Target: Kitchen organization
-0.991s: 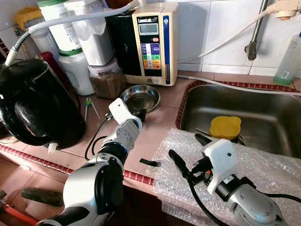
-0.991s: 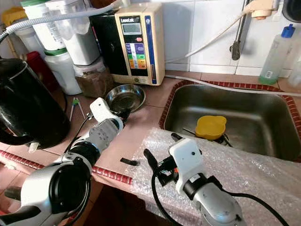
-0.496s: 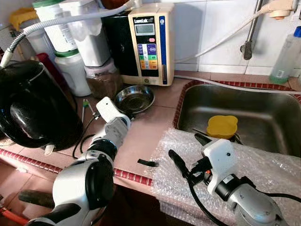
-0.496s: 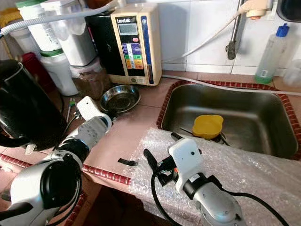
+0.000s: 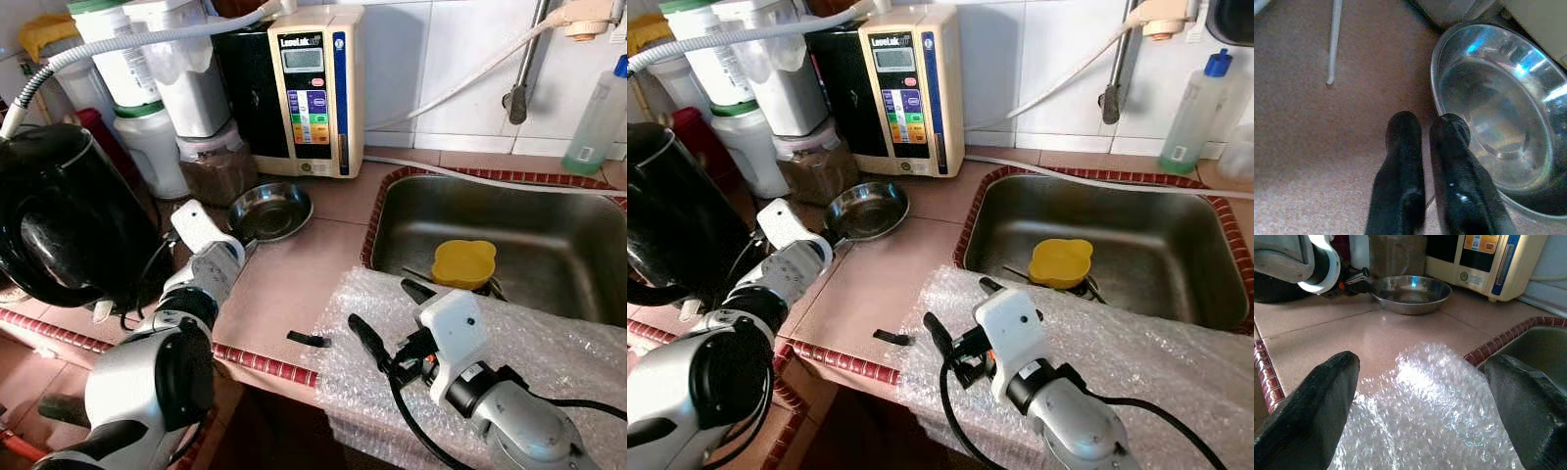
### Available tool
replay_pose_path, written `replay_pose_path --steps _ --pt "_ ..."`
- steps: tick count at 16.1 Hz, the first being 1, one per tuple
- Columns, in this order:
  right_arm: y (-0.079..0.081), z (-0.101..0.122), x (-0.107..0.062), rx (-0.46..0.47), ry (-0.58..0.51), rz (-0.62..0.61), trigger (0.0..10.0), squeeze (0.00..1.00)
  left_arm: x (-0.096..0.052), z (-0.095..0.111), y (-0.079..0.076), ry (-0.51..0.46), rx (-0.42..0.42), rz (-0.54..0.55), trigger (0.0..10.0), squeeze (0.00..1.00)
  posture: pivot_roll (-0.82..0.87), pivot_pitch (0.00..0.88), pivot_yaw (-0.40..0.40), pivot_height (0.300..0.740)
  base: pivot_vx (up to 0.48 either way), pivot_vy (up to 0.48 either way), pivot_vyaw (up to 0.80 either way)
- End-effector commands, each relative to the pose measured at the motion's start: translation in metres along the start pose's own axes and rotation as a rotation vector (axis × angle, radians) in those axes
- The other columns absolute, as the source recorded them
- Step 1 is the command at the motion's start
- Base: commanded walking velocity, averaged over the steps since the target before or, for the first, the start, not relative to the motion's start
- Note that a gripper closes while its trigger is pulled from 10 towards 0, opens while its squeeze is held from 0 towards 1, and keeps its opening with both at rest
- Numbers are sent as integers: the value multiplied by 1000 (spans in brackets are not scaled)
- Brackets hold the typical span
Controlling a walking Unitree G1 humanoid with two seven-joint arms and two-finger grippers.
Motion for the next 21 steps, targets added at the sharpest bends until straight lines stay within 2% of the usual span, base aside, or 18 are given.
replay_pose_path --steps 1,2,3,4,5,6,8,11,17,21 --pt "0 3 1 -11 -13 7 10000 212 1 5 11 -8 17 34 0 0 -93 0 161 740 0 0 0" --pt "-1 2 2 -13 -13 6 10000 192 1 7 12 -18 39 31 0 0 -91 0 159 740 0 0 0" --pt "0 2 2 -13 -12 7 10000 188 0 8 4 -31 46 -29 2392 0 -91 0 159 740 0 0 0" --pt "0 1 3 -14 -10 9 10000 188 -1 8 -6 -40 21 -82 10000 1000 -91 0 155 740 0 0 0" --pt "0 0 3 -18 -8 11 10000 188 -2 9 -13 -44 5 -113 10000 1000 -93 0 154 740 0 0 0" --pt "-1 0 3 -22 -6 12 10000 188 -5 12 -30 -66 -23 -151 10000 1000 -96 0 154 740 0 0 0" --pt "-2 0 4 -24 -6 10 10000 188 -7 18 -40 -102 -43 -171 10000 1000 -98 0 152 740 0 0 0" --pt "-2 -1 5 -27 -8 10 10000 188 -9 3 -53 -57 -45 -202 10000 1000 -107 0 156 740 0 0 0" --pt "-2 -1 5 -33 -7 4 10000 184 -9 -18 -55 -10 -7 -164 10000 1000 -122 0 164 740 0 0 0" --pt "-1 0 4 -33 -7 3 10000 184 -10 -11 -58 -57 10 -167 10000 1000 -125 0 167 740 0 0 0"
Point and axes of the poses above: a point about 5 cm out from each wrist's last joint towards the gripper, its own x axis pointing out of the wrist towards the gripper, its own z axis along the axis of the wrist's last joint, y = z × x, the point moved 4 cm from there along x, pointing out of the wrist towards the gripper, and after that the axes turned 5 degrees about -x, right-handed, at the moved point
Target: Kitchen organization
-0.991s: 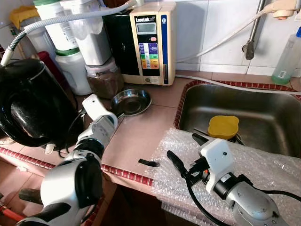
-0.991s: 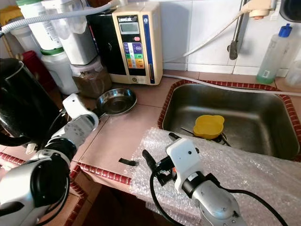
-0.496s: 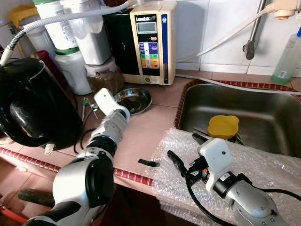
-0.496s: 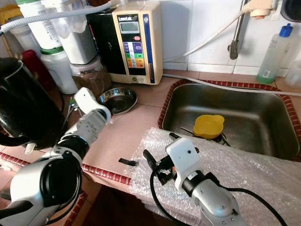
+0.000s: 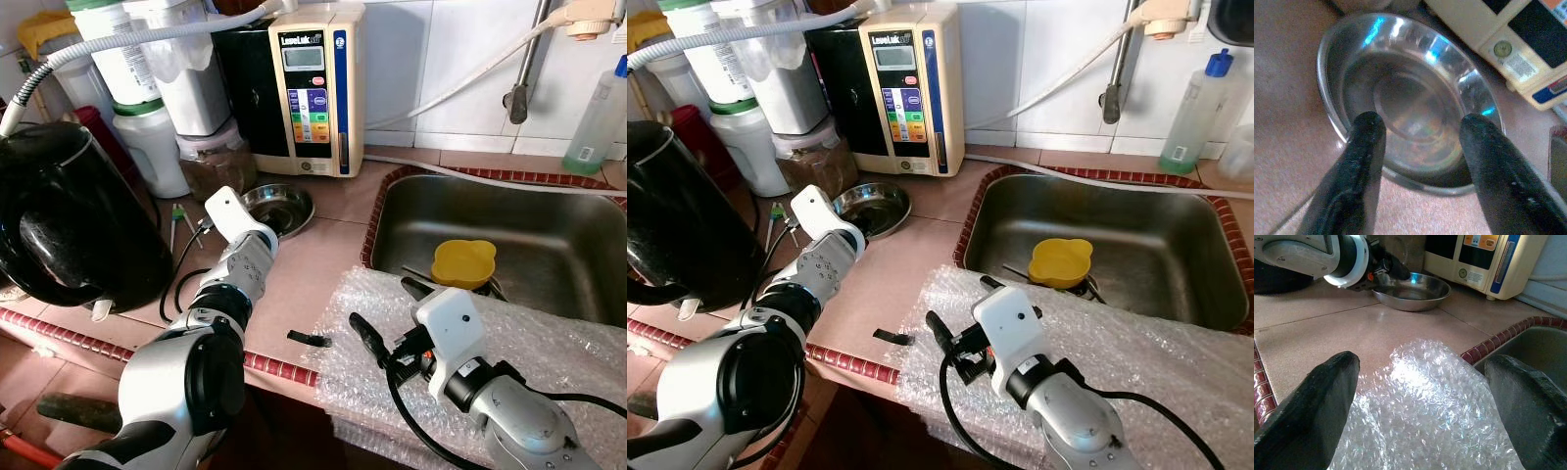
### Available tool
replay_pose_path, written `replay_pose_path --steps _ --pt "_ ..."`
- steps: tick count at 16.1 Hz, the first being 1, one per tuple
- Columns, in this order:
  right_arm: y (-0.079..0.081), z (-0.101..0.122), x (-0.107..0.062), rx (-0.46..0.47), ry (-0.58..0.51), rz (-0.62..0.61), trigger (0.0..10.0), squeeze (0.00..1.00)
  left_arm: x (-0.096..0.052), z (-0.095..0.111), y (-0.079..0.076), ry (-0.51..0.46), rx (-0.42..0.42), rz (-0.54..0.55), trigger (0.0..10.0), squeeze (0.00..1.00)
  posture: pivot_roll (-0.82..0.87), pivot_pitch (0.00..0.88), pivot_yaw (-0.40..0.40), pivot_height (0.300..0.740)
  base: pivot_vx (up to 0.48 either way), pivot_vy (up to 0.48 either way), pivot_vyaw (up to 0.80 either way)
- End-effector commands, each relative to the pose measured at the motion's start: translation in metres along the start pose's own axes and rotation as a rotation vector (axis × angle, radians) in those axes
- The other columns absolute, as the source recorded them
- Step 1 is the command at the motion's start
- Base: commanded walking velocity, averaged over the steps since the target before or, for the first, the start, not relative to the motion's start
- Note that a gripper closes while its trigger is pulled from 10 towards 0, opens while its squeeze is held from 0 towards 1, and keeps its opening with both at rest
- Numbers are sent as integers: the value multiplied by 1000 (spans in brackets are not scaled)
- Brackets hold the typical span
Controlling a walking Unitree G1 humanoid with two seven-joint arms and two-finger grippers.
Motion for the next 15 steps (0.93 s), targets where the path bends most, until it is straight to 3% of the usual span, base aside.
replay_pose_path --steps 1,3,5,9,10,15 --pt "3 3 0 -4 -15 6 10000 188 0 10 -3 -28 32 3 10000 1000 -125 0 167 740 0 0 0" --pt "4 3 0 -3 -16 7 10000 188 0 12 2 -44 45 31 10000 1000 -125 0 169 740 0 0 0" --pt "4 3 0 -3 -16 6 10000 184 -1 24 -7 -103 -37 -20 10000 1000 -125 0 169 740 0 0 0" --pt "4 3 1 -7 -14 4 10000 184 0 25 4 -109 61 39 10000 1000 -123 0 168 740 0 0 0" --pt "3 4 1 -7 -16 2 10000 184 0 22 10 -102 88 65 10000 16 -123 0 169 740 0 0 0" --pt "4 4 1 -6 -16 -3 10000 184 0 3 19 -38 139 110 10000 0 -129 0 174 740 0 0 0"
Point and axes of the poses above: a point about 5 cm out from each wrist's last joint towards the gripper, its own x axis pointing out of the wrist towards the gripper, its own z axis along the axis of the wrist's last joint, y = z × x, the point moved 4 cm from there along x, pointing out of the wrist towards the gripper, and after that the axes turned 5 degrees about -x, right-handed, at the moved point
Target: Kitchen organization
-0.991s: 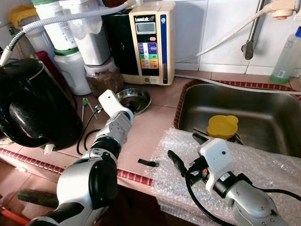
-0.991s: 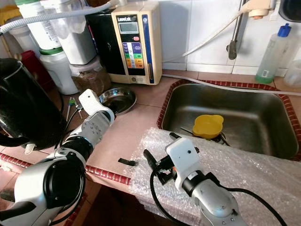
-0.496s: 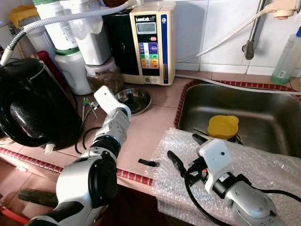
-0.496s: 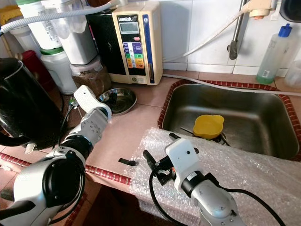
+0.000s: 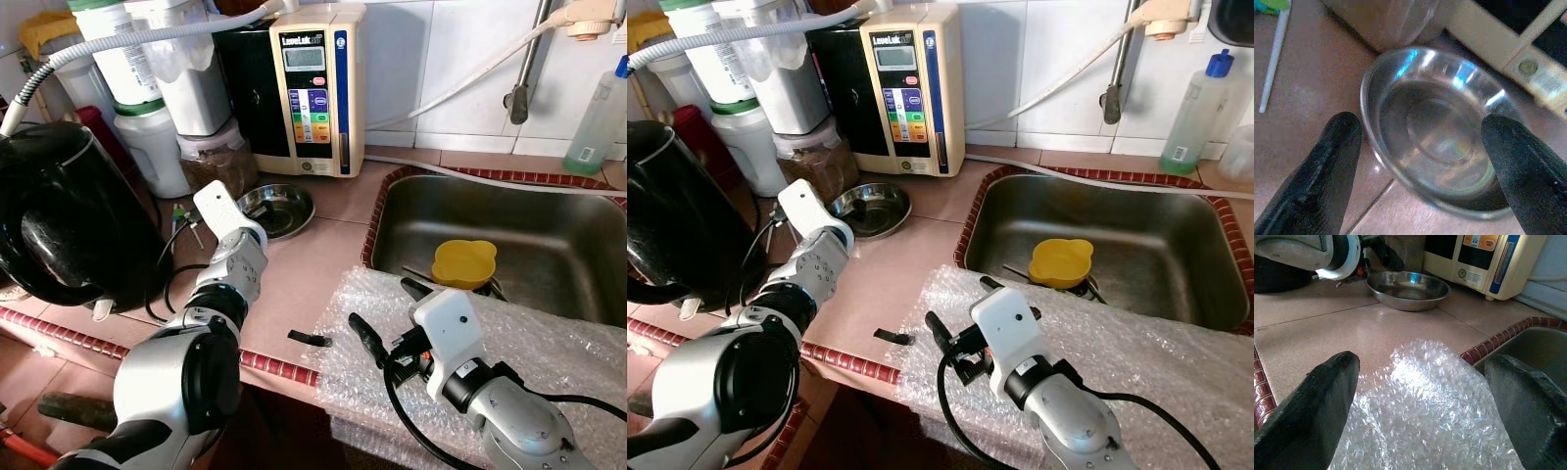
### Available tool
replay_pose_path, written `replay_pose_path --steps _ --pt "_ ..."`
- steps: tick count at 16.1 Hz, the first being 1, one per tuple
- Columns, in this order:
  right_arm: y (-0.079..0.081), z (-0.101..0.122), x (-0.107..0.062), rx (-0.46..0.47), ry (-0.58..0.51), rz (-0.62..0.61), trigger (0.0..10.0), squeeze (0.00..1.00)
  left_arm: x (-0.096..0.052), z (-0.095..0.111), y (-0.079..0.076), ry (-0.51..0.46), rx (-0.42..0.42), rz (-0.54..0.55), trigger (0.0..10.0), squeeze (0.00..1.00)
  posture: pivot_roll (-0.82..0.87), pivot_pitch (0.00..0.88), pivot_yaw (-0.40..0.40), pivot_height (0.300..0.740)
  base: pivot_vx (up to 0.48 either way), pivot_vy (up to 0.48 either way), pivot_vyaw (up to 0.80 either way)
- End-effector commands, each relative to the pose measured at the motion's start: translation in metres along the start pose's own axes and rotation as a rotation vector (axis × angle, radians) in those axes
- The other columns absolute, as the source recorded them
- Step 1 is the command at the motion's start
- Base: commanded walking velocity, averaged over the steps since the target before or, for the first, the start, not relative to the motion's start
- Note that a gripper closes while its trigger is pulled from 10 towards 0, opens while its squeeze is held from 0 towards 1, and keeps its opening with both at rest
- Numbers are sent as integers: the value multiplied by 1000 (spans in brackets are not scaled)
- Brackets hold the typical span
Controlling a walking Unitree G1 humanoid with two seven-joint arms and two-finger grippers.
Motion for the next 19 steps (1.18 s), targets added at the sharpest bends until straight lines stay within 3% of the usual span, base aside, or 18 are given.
replay_pose_path --steps 1,6,7,8,10,19 --pt "3 5 0 1 -20 6 10000 184 0 -12 9 42 26 39 10000 0 -129 0 174 740 0 0 0" --pt "3 11 -2 12 -46 6 10000 188 -4 -37 5 125 21 29 10000 0 -150 0 185 740 0 0 0" --pt "3 11 -2 11 -46 4 10000 192 -4 -39 5 130 25 28 8471 0 -150 0 185 740 0 0 0" --pt "3 10 -2 11 -46 3 10000 192 -4 -39 4 130 24 27 3922 0 -150 0 185 740 0 0 0" --pt "3 11 -2 10 -46 2 10000 188 -4 -40 4 134 11 24 0 0 -150 0 185 740 0 0 0" --pt "4 8 -1 5 -37 7 10000 188 -3 -41 24 165 14 66 0 0 -141 0 178 740 0 0 0"
Point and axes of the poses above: a point about 5 cm out from each wrist's last joint towards the gripper, its own x axis pointing out of the wrist towards the gripper, its own z axis along the axis of the wrist's last joint, y = z × x, the point moved 4 cm from there along x, pointing out of the wrist towards the gripper, and after that the axes turned 5 degrees about -x, right-handed, at the moved point
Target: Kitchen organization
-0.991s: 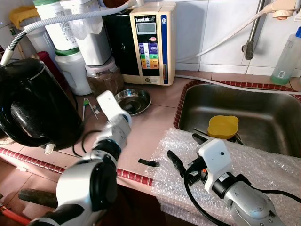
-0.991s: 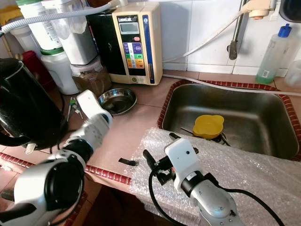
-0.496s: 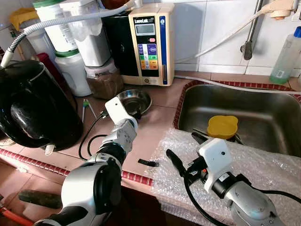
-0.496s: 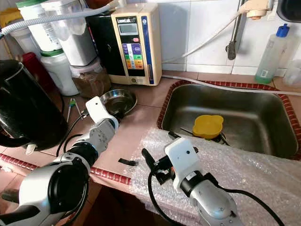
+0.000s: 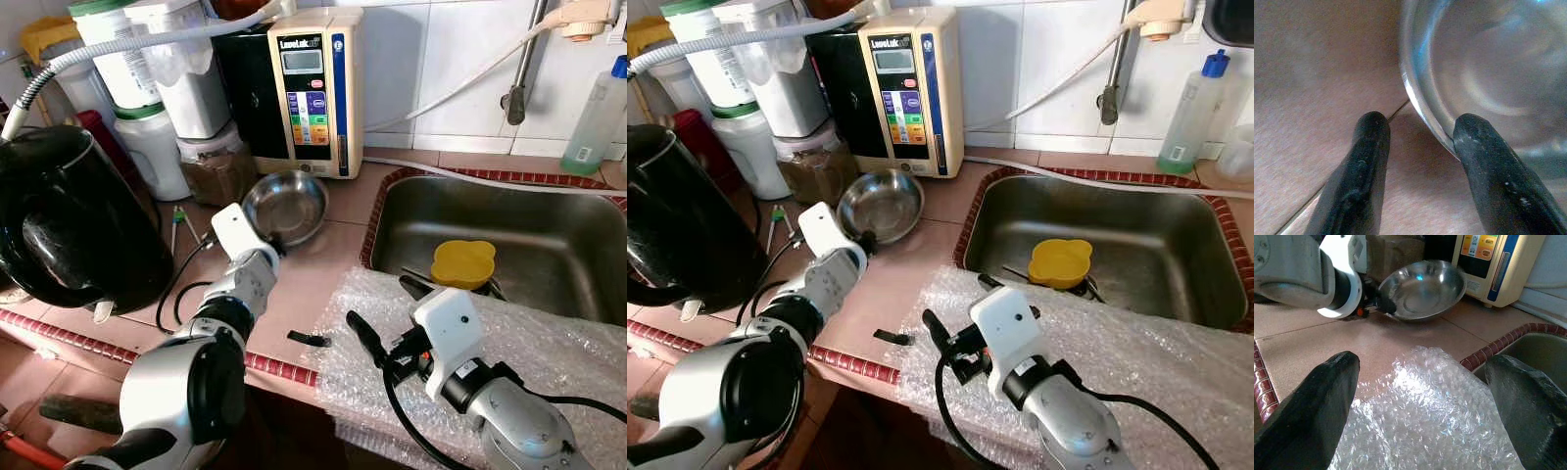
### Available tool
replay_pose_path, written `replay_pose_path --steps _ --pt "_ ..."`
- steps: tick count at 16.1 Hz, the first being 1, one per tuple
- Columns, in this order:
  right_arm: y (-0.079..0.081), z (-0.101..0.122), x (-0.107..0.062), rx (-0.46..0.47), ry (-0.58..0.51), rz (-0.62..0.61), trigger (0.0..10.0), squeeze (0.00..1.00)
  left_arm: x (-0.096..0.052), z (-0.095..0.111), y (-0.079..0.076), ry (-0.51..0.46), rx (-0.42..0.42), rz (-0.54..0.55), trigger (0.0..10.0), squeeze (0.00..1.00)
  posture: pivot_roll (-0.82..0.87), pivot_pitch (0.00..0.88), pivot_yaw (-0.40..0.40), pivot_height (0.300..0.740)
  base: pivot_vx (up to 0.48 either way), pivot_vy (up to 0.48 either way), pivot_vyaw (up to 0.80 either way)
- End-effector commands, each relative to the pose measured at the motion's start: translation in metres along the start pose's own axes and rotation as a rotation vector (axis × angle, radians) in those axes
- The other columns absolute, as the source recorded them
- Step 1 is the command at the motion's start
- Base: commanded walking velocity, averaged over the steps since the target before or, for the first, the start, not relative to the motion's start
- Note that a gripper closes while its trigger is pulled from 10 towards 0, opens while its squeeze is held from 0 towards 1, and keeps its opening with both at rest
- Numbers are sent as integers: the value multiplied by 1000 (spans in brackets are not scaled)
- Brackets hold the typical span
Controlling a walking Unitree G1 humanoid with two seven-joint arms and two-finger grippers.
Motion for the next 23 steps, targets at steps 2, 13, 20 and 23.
replay_pose_path --steps 2,13,20,23 --pt "1 2 0 -5 -12 8 10000 188 2 -5 16 23 7 43 0 0 -140 0 174 740 0 0 0" --pt "-9 3 5 -42 -23 -10 10000 184 0 29 8 -124 0 -4 0 0 -125 0 166 740 0 0 0" --pt "-11 -1 7 -49 -15 -11 10000 184 -3 58 16 -255 68 -31 0 0 -109 0 155 740 0 0 0" --pt "-13 -2 7 -58 -8 -10 10000 184 -2 59 21 -260 87 -40 0 0 -107 0 143 740 0 0 0"
Point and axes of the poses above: a point about 5 cm out from each wrist's last joint towards the gripper, its own x axis pointing out of the wrist towards the gripper, its own z axis along the axis of the wrist's last joint, y = z × x, the point moved 4 cm from there along x, pointing out of the wrist towards the gripper, and after that the axes turned 5 degrees about -x, right-handed, at the moved point
